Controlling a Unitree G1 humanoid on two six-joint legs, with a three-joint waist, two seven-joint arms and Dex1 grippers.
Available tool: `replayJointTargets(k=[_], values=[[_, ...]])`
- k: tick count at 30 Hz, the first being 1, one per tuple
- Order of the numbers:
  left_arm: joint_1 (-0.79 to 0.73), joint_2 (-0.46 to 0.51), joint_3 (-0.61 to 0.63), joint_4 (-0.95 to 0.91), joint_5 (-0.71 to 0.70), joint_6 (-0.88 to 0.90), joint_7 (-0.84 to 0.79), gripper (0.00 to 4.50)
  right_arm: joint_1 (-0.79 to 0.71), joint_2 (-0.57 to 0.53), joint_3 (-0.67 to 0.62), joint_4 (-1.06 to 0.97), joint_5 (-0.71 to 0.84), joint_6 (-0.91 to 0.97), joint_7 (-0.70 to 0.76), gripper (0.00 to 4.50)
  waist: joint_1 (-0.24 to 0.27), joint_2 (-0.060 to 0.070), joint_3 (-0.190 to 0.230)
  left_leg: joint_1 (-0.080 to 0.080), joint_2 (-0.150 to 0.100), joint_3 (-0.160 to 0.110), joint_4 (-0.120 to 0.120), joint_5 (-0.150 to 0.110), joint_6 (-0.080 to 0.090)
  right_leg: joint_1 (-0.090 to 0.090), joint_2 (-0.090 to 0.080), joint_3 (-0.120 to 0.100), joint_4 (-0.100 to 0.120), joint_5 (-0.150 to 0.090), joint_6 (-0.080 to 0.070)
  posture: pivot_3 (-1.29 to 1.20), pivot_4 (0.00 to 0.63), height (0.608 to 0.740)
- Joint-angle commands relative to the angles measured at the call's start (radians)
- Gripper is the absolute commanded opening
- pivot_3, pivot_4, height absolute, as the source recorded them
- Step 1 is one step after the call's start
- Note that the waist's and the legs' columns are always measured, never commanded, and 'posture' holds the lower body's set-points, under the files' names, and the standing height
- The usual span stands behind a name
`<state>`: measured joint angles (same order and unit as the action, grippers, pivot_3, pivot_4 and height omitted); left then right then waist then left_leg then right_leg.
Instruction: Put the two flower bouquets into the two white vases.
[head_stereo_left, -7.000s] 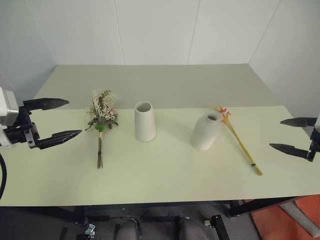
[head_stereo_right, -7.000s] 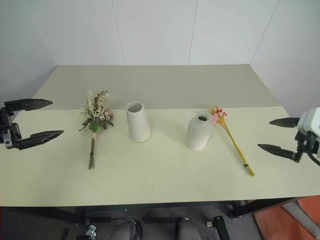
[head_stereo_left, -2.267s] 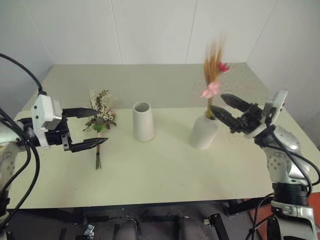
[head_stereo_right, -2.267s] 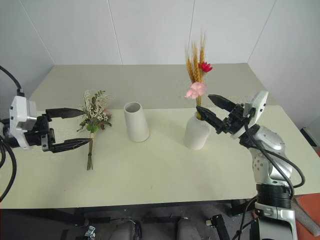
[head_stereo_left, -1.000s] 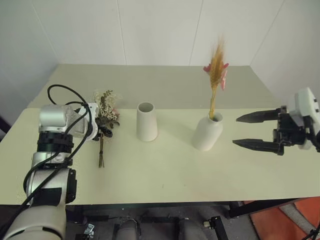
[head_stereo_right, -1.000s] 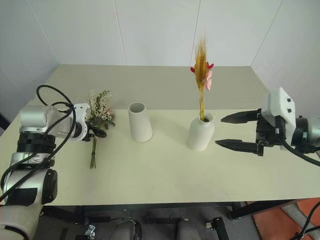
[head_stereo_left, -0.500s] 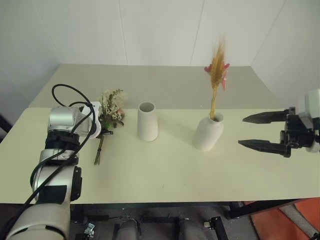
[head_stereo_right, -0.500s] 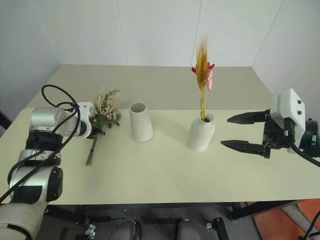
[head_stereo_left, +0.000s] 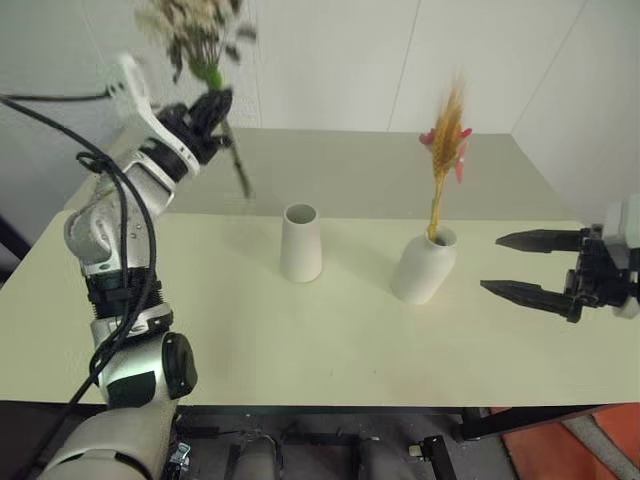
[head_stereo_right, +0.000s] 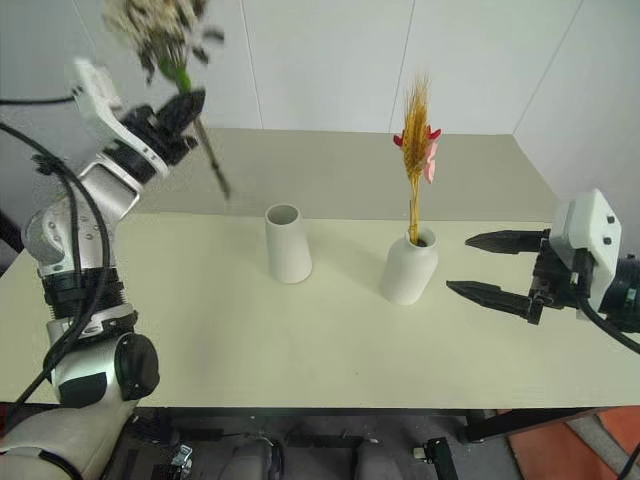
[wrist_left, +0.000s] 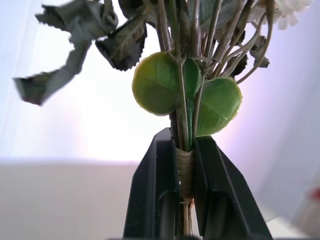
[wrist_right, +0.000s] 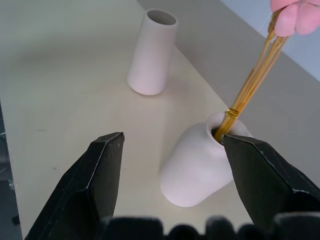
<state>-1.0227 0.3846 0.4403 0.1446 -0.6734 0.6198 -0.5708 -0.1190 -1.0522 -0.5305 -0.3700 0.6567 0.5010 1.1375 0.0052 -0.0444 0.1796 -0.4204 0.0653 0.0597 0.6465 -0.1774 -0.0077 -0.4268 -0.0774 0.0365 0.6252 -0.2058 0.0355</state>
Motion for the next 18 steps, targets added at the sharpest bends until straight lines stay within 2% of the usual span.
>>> replayJointTargets(k=[1, 6, 13, 18], values=[[-0.033, 0.015, -0.025, 0.006, -0.045, -0.078, -0.141, 0.12, 0.022, 0.018, -0.062, -0.045, -0.007, -0.019, -0.041, 3.76, -0.003, 0.000, 0.000, 0.002, 0.000, 0.000, 0.000, 0.000, 0.000, 0.002, 0.000, 0.000, 0.000, -0.002, 0.003, 0.00, 0.150, 0.740], [-0.034, -0.001, -0.059, 0.071, -0.090, -0.101, -0.270, 0.12, 0.060, 0.048, -0.081, -0.085, -0.007, -0.020, -0.077, 3.76, -0.005, 0.000, 0.000, 0.005, 0.000, 0.000, 0.001, 0.000, 0.000, 0.005, 0.000, 0.001, 0.000, -0.003, 0.005, 0.00, 0.150, 0.740], [-0.056, 0.021, -0.116, 0.225, -0.015, -0.191, -0.355, 0.12, 0.086, 0.077, -0.100, -0.122, 0.000, -0.023, -0.122, 3.76, -0.008, 0.000, 0.000, 0.004, 0.000, -0.001, 0.001, 0.000, 0.000, 0.004, 0.000, 0.001, 0.000, -0.003, 0.005, 0.00, 0.150, 0.740], [-0.083, 0.018, -0.105, 0.350, -0.017, -0.240, -0.422, 0.12, 0.086, 0.089, -0.099, -0.126, -0.001, -0.016, -0.157, 3.76, -0.010, 0.000, 0.000, 0.004, 0.000, -0.001, 0.001, 0.000, 0.000, 0.004, 0.000, 0.001, 0.000, -0.003, 0.005, 0.00, 0.150, 0.740]])
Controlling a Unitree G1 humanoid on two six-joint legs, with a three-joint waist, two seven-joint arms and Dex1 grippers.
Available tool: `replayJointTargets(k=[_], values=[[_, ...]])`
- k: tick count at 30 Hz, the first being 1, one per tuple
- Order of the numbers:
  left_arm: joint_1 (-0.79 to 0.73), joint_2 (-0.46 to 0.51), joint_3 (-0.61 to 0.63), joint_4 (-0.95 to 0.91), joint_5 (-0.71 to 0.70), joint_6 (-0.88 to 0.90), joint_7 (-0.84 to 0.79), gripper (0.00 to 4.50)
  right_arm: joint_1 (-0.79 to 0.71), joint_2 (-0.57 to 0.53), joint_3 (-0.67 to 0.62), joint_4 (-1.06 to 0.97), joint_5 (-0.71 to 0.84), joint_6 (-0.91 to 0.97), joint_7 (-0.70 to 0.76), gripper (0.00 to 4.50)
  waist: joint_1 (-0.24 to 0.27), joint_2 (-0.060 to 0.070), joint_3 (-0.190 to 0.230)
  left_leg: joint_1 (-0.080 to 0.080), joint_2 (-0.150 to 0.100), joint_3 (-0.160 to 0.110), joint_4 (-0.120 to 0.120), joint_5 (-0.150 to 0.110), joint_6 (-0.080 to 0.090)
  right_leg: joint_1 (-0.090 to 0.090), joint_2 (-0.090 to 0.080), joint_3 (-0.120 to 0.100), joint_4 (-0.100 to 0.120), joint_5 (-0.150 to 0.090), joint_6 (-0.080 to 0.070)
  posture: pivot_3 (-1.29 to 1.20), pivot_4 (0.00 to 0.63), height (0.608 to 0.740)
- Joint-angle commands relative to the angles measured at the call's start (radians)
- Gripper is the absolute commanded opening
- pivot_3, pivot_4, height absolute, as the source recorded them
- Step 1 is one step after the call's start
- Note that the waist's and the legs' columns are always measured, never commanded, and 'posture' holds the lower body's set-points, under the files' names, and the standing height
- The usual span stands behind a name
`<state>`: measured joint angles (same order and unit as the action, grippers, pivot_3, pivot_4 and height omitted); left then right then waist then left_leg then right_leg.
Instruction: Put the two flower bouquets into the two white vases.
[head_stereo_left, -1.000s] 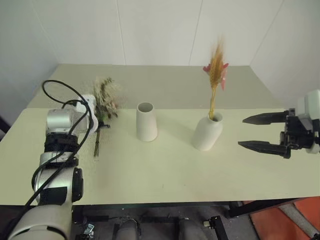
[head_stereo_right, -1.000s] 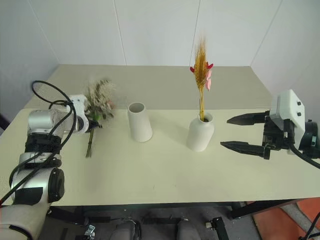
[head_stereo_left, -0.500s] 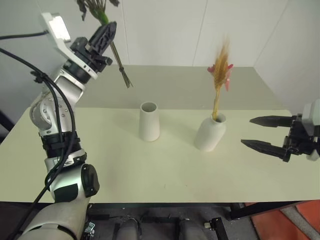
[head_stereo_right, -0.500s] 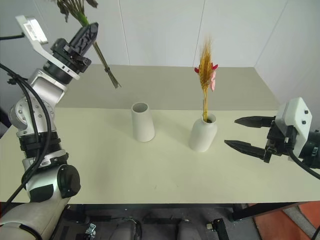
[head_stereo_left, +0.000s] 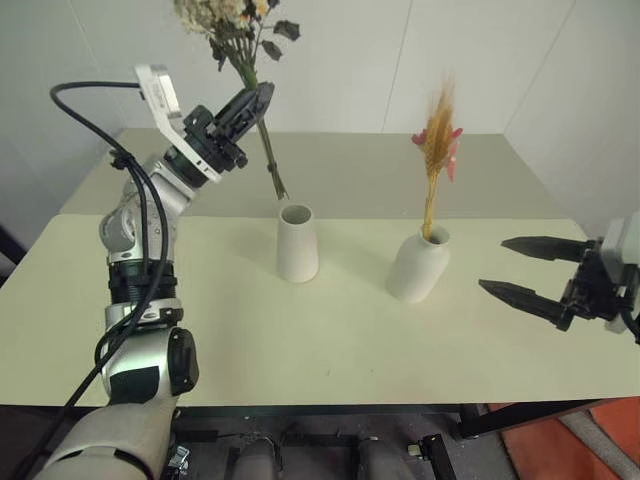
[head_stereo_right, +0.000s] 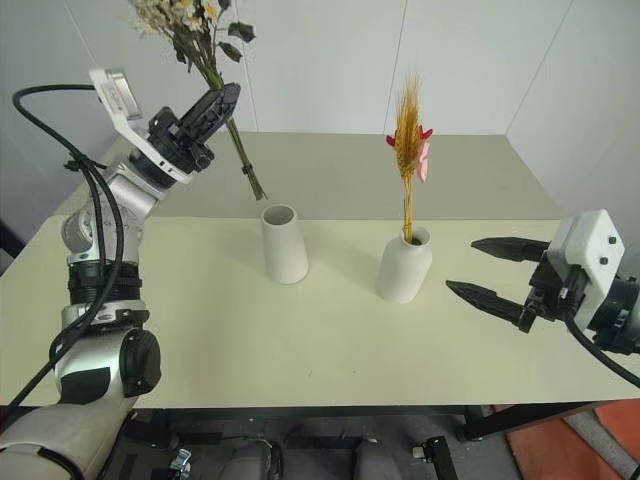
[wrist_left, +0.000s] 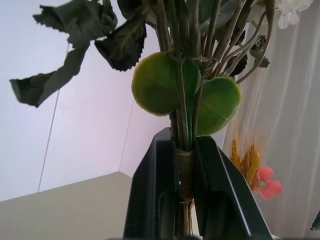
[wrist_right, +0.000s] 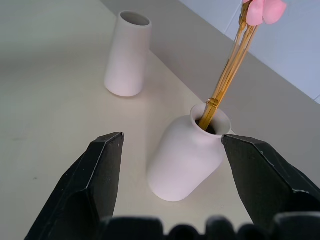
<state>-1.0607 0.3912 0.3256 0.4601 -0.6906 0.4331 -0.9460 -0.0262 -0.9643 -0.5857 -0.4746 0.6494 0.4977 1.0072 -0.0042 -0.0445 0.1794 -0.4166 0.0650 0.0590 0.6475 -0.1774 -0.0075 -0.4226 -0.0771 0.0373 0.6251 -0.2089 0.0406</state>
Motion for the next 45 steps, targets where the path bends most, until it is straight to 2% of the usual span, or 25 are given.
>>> replayJointTargets(k=[1, 15, 23, 29, 40, 42, 45], values=[[-0.050, 0.006, 0.015, 0.055, -0.007, -0.061, -0.058, 0.12, -0.006, 0.002, -0.049, -0.022, 0.010, -0.014, -0.027, 3.76, -0.001, 0.000, 0.000, 0.000, 0.000, 0.000, 0.000, 0.000, 0.000, 0.000, 0.000, 0.000, 0.000, 0.000, 0.000, 0.00, 0.150, 0.740], [-0.103, -0.036, -0.019, 0.280, 0.081, -0.194, -0.118, 0.12, 0.016, 0.006, -0.061, -0.025, -0.023, -0.036, -0.055, 3.76, -0.005, 0.000, 0.000, -0.002, 0.000, 0.000, 0.000, 0.000, 0.000, -0.001, 0.000, 0.000, 0.000, 0.000, 0.000, 0.00, 0.150, 0.740], [-0.088, -0.071, -0.014, 0.299, 0.093, -0.203, -0.129, 0.12, 0.010, 0.007, -0.052, -0.015, -0.029, -0.048, -0.055, 3.76, -0.008, 0.000, 0.000, -0.002, 0.000, 0.000, 0.000, 0.000, 0.000, -0.001, 0.000, 0.000, 0.000, 0.000, 0.000, 0.00, 0.150, 0.740], [-0.053, -0.077, -0.061, 0.317, 0.163, -0.264, -0.153, 0.12, 0.003, 0.010, -0.045, -0.008, -0.035, -0.059, -0.058, 3.76, -0.008, 0.000, 0.000, -0.002, 0.000, 0.000, 0.000, 0.000, 0.000, -0.001, 0.000, 0.000, 0.000, 0.000, 0.000, 0.00, 0.150, 0.740], [0.016, -0.106, -0.079, 0.234, 0.179, -0.303, -0.151, 0.12, 0.003, 0.005, -0.036, 0.015, -0.033, -0.083, -0.033, 3.76, -0.008, 0.000, 0.000, -0.002, 0.000, -0.001, 0.000, 0.000, 0.000, -0.001, 0.000, 0.000, 0.000, 0.000, 0.000, 0.00, 0.150, 0.740], [0.034, -0.106, -0.085, 0.195, 0.173, -0.296, -0.157, 0.94, 0.003, 0.007, -0.037, 0.019, -0.034, -0.091, -0.027, 3.76, -0.009, 0.000, 0.000, -0.002, 0.000, -0.001, 0.000, 0.000, 0.000, -0.001, 0.000, 0.000, 0.000, 0.000, 0.000, 0.00, 0.150, 0.740], [0.060, -0.091, -0.109, 0.142, 0.176, -0.286, -0.188, 1.80, 0.004, 0.008, -0.038, 0.022, -0.034, -0.092, -0.023, 3.76, -0.009, 0.000, 0.000, -0.002, 0.000, -0.001, 0.000, 0.000, 0.000, -0.001, 0.000, 0.000, 0.000, 0.000, 0.000, 0.00, 0.150, 0.740]])
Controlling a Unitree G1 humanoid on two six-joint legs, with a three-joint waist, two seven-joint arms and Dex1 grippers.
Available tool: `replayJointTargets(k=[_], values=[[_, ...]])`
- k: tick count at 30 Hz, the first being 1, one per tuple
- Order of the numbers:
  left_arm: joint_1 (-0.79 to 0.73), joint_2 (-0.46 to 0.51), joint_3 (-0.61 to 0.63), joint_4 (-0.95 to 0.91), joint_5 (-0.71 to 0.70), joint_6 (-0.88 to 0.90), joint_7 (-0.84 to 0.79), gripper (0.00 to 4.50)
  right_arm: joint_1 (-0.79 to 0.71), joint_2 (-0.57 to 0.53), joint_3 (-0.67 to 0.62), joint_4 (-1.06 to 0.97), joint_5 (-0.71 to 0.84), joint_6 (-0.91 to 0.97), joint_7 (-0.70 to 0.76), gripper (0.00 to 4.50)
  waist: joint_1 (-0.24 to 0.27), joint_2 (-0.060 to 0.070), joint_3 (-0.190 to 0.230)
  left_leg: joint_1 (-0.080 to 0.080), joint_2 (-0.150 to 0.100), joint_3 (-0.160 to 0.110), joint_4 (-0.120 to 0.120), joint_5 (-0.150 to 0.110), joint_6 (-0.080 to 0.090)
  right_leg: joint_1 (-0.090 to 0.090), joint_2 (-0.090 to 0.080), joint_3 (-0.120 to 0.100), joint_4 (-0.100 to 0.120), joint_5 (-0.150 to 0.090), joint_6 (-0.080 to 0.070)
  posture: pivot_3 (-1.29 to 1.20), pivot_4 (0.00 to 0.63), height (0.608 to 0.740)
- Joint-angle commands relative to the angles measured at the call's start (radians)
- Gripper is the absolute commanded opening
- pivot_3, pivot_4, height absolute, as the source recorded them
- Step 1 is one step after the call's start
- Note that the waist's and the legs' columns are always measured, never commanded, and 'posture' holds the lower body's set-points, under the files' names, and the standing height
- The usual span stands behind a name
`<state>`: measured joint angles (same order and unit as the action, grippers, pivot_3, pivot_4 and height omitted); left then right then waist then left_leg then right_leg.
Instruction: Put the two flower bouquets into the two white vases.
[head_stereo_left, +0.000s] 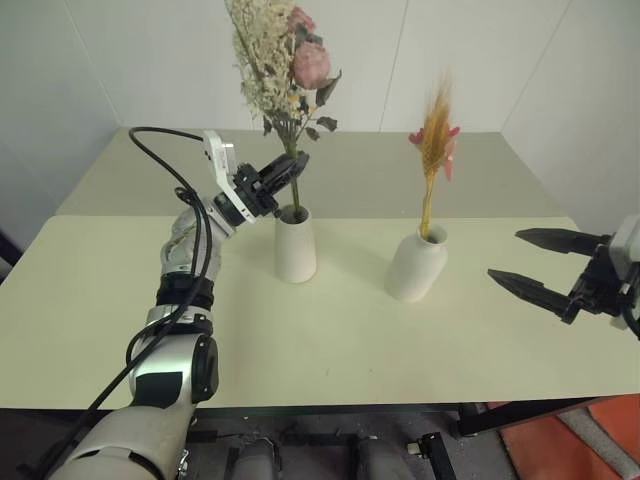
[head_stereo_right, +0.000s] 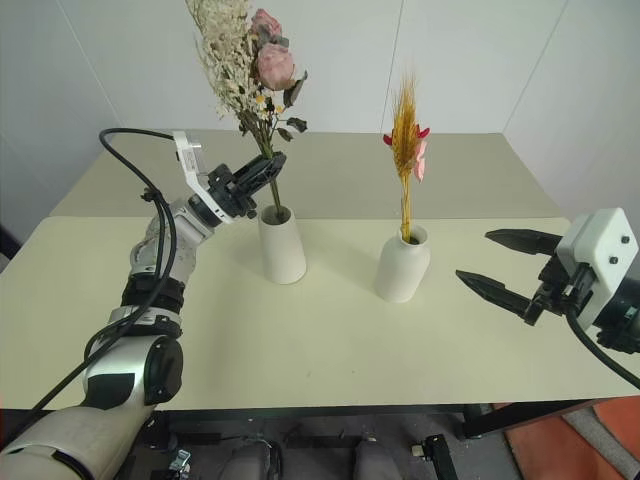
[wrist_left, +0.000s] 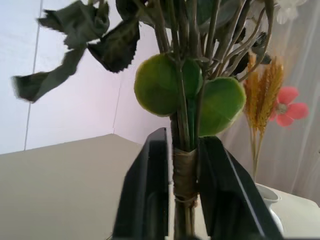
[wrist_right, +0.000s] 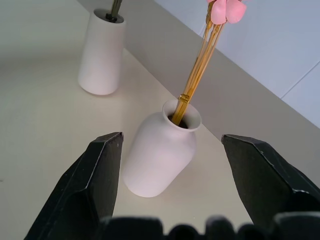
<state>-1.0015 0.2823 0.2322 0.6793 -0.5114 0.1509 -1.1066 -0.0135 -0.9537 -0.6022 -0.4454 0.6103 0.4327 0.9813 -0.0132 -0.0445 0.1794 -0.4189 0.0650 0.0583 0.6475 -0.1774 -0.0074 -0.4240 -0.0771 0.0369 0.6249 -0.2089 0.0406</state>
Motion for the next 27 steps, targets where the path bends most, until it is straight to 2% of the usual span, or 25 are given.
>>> replayJointTargets(k=[1, 8, 12, 16, 21, 27], values=[[0.007, 0.024, -0.025, -0.090, 0.003, 0.000, -0.034, 2.11, -0.007, -0.002, -0.022, -0.008, 0.006, -0.029, 0.004, 3.76, 0.000, 0.000, 0.000, 0.000, 0.000, 0.000, 0.000, 0.000, 0.000, 0.000, 0.000, 0.000, 0.000, 0.000, 0.000, 0.00, 0.150, 0.740], [0.047, 0.117, -0.104, -0.163, 0.086, -0.018, -0.058, 4.40, -0.007, -0.011, -0.027, -0.003, 0.022, -0.007, 0.003, 3.76, -0.001, 0.000, 0.000, 0.000, 0.000, 0.000, 0.000, 0.000, 0.000, 0.000, 0.000, 0.000, 0.000, 0.000, 0.000, 0.00, 0.150, 0.740], [0.022, 0.215, -0.140, -0.182, 0.118, 0.136, -0.042, 4.46, -0.019, -0.014, -0.018, 0.013, 0.016, -0.013, 0.005, 3.76, 0.000, 0.000, 0.000, 0.000, 0.000, 0.000, 0.000, 0.000, 0.000, 0.000, 0.000, 0.000, 0.000, 0.000, 0.000, 0.00, 0.150, 0.740], [0.013, 0.272, -0.122, -0.207, 0.112, 0.174, -0.027, 4.46, -0.036, -0.010, 0.003, 0.019, 0.014, -0.017, -0.002, 3.76, 0.000, 0.000, 0.000, 0.000, 0.000, 0.000, 0.000, 0.000, 0.000, 0.000, 0.000, 0.000, 0.000, 0.000, 0.000, 0.00, 0.150, 0.740], [0.084, 0.410, -0.125, -0.312, 0.109, 0.188, -0.132, 4.46, -0.048, -0.015, 0.011, 0.035, 0.006, -0.024, 0.003, 3.76, -0.006, 0.000, 0.000, -0.001, 0.000, 0.000, 0.000, 0.000, 0.000, -0.001, 0.000, 0.000, 0.000, 0.000, 0.000, 0.00, 0.150, 0.740], [0.200, 0.596, -0.110, -0.480, 0.066, 0.316, -0.231, 4.46, -0.066, -0.022, 0.029, 0.062, -0.007, -0.031, 0.008, 3.76, -0.003, 0.000, 0.000, 0.000, 0.001, 0.000, -0.001, 0.000, 0.000, -0.001, 0.000, 0.000, 0.001, 0.000, -0.001, 0.00, 0.150, 0.740]])
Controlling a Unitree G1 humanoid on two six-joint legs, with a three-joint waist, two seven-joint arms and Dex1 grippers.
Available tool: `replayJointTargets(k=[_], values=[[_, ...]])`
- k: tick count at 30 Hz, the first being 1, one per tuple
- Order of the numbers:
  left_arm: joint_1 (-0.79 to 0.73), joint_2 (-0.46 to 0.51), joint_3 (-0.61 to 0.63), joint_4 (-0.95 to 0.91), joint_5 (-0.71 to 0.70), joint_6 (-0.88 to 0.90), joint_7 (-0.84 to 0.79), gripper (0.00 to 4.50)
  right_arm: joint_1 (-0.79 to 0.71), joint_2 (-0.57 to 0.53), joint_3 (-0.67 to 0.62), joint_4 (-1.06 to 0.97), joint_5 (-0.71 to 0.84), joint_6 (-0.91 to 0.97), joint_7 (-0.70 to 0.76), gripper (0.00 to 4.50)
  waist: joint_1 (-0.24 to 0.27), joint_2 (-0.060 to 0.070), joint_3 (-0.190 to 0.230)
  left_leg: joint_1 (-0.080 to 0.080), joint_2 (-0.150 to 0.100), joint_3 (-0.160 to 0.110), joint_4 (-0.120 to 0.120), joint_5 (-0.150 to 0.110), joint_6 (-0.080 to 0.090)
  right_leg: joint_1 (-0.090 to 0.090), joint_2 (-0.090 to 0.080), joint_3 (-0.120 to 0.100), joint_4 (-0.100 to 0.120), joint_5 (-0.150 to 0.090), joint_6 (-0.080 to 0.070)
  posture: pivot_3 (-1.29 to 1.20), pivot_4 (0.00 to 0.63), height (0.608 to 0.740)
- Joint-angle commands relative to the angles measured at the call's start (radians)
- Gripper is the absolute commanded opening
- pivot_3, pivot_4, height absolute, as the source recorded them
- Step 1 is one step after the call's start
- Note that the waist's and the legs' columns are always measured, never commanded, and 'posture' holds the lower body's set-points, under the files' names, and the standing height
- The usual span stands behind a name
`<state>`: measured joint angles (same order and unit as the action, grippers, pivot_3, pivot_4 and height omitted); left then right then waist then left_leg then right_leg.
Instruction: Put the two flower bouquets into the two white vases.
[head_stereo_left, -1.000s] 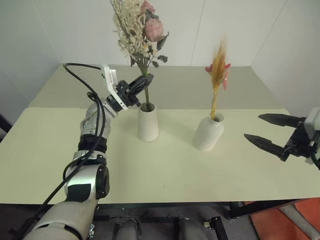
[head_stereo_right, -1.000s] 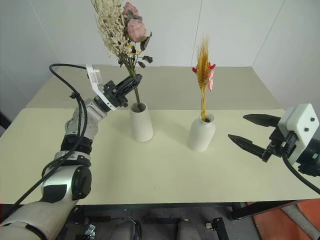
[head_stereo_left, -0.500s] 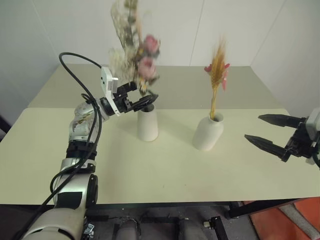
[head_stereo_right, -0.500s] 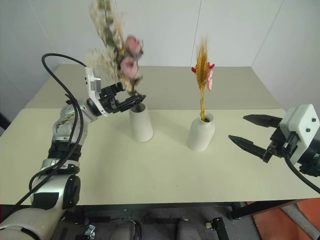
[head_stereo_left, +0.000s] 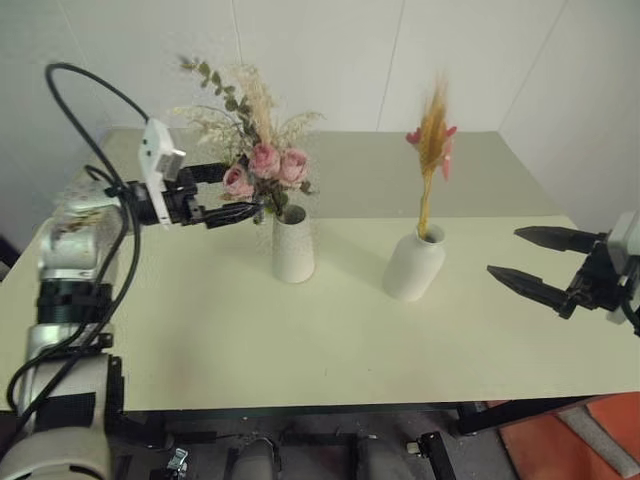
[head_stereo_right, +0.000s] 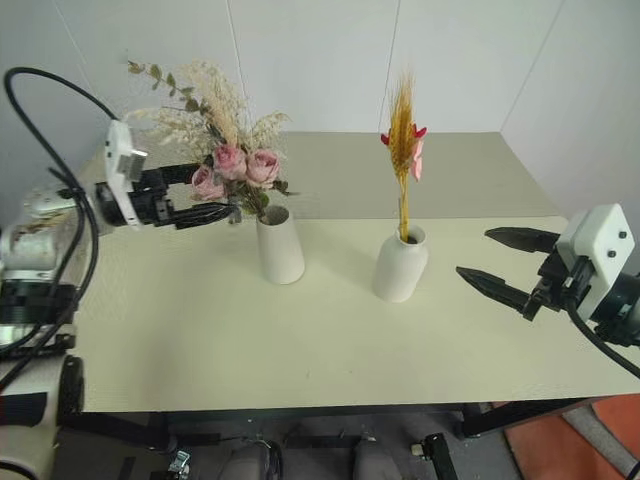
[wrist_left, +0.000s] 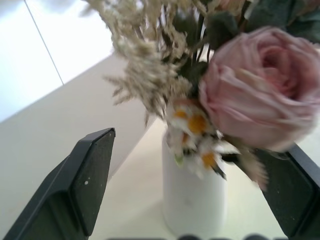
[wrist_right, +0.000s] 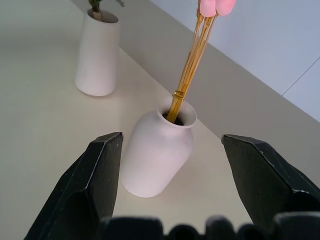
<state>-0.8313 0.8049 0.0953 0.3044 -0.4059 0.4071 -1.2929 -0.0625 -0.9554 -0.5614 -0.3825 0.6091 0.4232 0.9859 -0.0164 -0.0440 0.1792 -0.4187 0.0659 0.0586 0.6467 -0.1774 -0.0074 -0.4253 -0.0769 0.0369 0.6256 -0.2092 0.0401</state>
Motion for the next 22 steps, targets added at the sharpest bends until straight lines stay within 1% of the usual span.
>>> replayJointTargets(k=[1, 6, 8, 11, 14, 17, 22], values=[[0.055, 0.106, 0.042, -0.131, -0.050, 0.080, -0.053, 4.46, -0.019, -0.020, -0.009, 0.001, -0.008, -0.023, 0.005, 3.76, 0.001, 0.000, 0.000, 0.000, 0.000, 0.000, 0.000, 0.000, 0.000, 0.000, 0.000, 0.000, 0.000, 0.000, 0.000, 0.00, 0.150, 0.740], [0.211, 0.241, 0.145, -0.249, -0.085, 0.098, -0.076, 4.46, -0.031, -0.019, -0.001, 0.016, -0.014, -0.028, 0.015, 3.76, 0.002, 0.000, 0.000, -0.001, 0.001, 0.000, 0.000, 0.000, 0.000, -0.001, 0.000, 0.000, 0.000, -0.001, -0.001, 0.00, 0.150, 0.740], [0.280, 0.273, 0.218, -0.293, -0.123, 0.094, -0.095, 4.46, -0.038, -0.021, 0.003, 0.028, -0.017, -0.031, 0.021, 3.76, 0.002, 0.000, 0.000, -0.001, 0.001, 0.001, 0.000, 0.000, 0.000, -0.002, 0.000, 0.000, 0.000, -0.003, -0.006, 0.00, 0.150, 0.740], [0.379, 0.315, 0.333, -0.343, -0.152, 0.098, -0.105, 4.46, -0.047, -0.032, -0.001, 0.060, -0.018, -0.034, 0.043, 3.76, 0.002, 0.000, 0.000, -0.001, 0.001, 0.001, 0.000, 0.000, 0.000, -0.002, 0.000, 0.000, 0.000, -0.004, -0.007, 0.00, 0.150, 0.740], [0.450, 0.334, 0.428, -0.376, -0.181, 0.108, -0.103, 4.46, -0.057, -0.048, -0.005, 0.096, -0.019, -0.040, 0.073, 3.76, 0.004, 0.000, 0.000, -0.001, 0.001, 0.001, -0.001, 0.000, 0.000, -0.002, 0.000, 0.000, 0.000, -0.004, -0.007, 0.00, 0.150, 0.740], [0.506, 0.344, 0.498, -0.387, -0.191, 0.101, -0.100, 4.46, -0.068, -0.070, -0.002, 0.137, -0.033, -0.064, 0.102, 3.76, 0.004, 0.000, 0.000, -0.001, 0.002, 0.002, -0.001, 0.000, 0.000, -0.003, -0.001, -0.001, 0.000, -0.004, -0.007, 0.00, 0.150, 0.740], [0.582, 0.340, 0.574, -0.405, -0.181, 0.077, -0.068, 4.46, -0.099, -0.101, 0.005, 0.217, -0.051, -0.097, 0.139, 3.76, 0.003, 0.000, 0.000, 0.000, 0.002, 0.002, -0.001, 0.000, 0.000, -0.003, -0.001, 0.000, 0.000, -0.005, -0.008, 0.00, 0.150, 0.740]])
